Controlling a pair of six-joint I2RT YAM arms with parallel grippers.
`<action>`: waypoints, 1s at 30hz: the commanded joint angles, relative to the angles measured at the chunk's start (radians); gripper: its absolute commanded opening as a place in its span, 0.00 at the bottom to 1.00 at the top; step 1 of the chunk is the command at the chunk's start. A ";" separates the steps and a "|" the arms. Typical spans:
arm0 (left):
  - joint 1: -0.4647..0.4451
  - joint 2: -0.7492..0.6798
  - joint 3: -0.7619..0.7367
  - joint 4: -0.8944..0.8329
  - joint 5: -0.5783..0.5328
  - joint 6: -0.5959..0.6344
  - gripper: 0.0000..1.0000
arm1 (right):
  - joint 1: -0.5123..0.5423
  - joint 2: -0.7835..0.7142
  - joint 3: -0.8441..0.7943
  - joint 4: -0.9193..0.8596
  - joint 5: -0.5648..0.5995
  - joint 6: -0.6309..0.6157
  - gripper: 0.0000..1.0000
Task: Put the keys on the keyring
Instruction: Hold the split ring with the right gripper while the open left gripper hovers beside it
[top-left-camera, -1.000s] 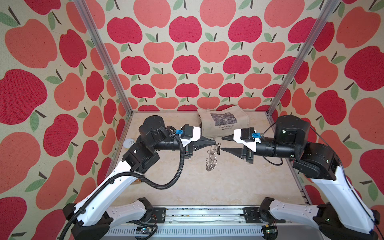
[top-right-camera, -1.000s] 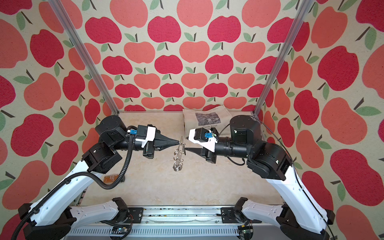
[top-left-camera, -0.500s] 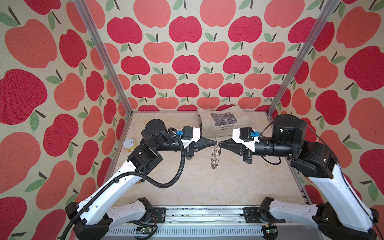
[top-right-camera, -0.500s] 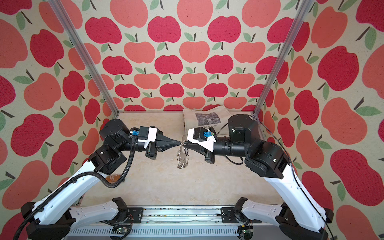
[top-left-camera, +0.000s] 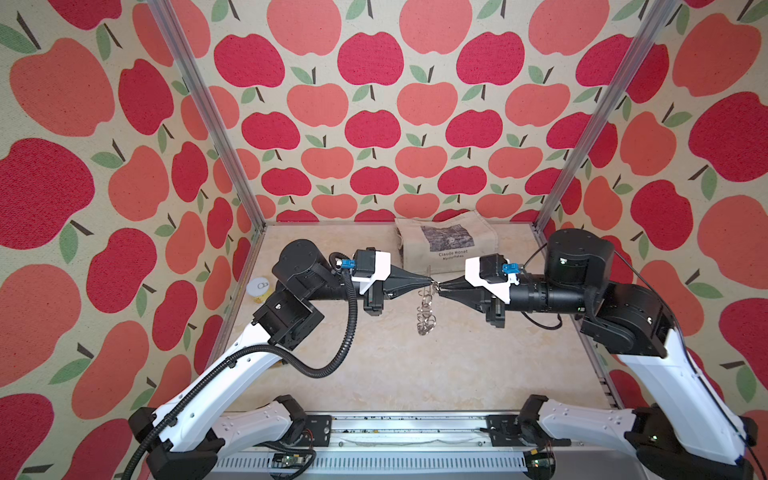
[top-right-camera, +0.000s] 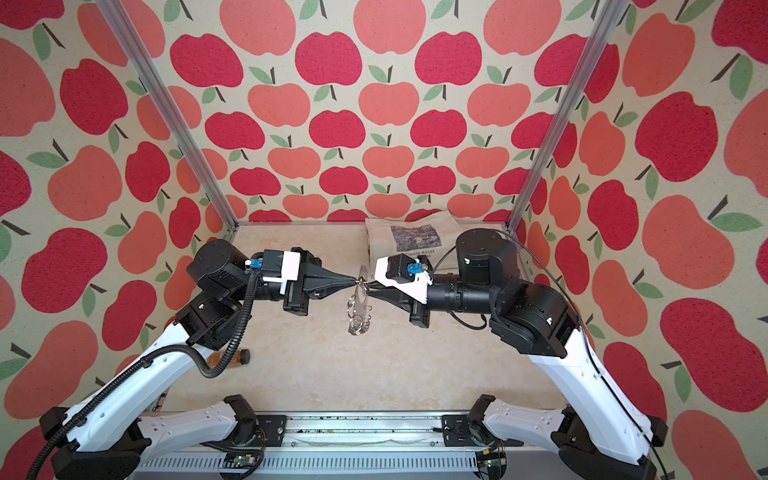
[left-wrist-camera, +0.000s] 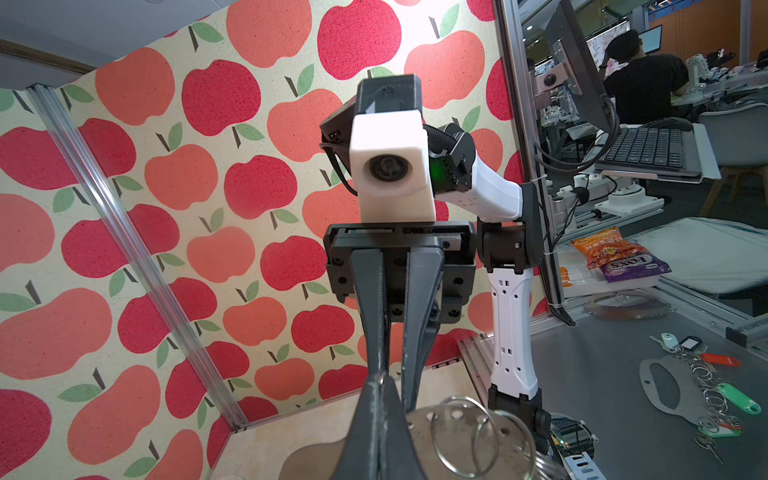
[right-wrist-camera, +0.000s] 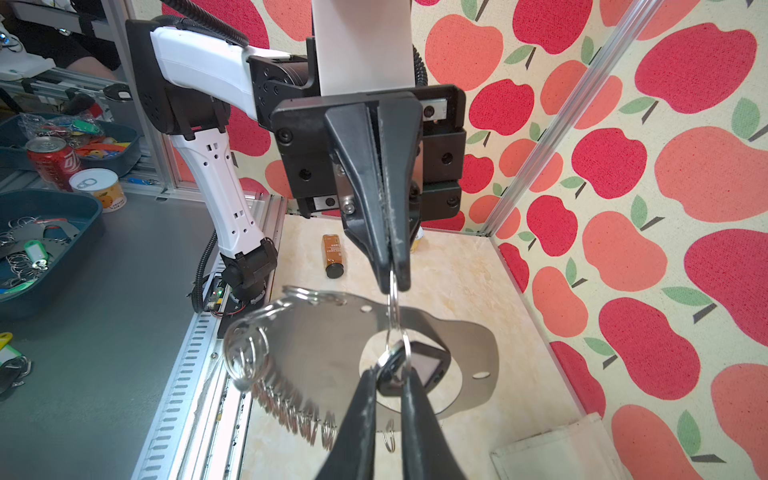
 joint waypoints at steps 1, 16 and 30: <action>0.005 -0.006 0.013 0.052 0.024 -0.017 0.00 | -0.005 -0.012 0.012 0.005 -0.024 0.000 0.16; 0.006 -0.003 0.029 0.010 0.038 -0.003 0.00 | -0.017 -0.008 0.029 0.017 -0.044 0.010 0.24; 0.007 -0.004 0.024 -0.001 0.042 0.001 0.00 | -0.033 -0.005 0.027 0.047 -0.080 0.030 0.21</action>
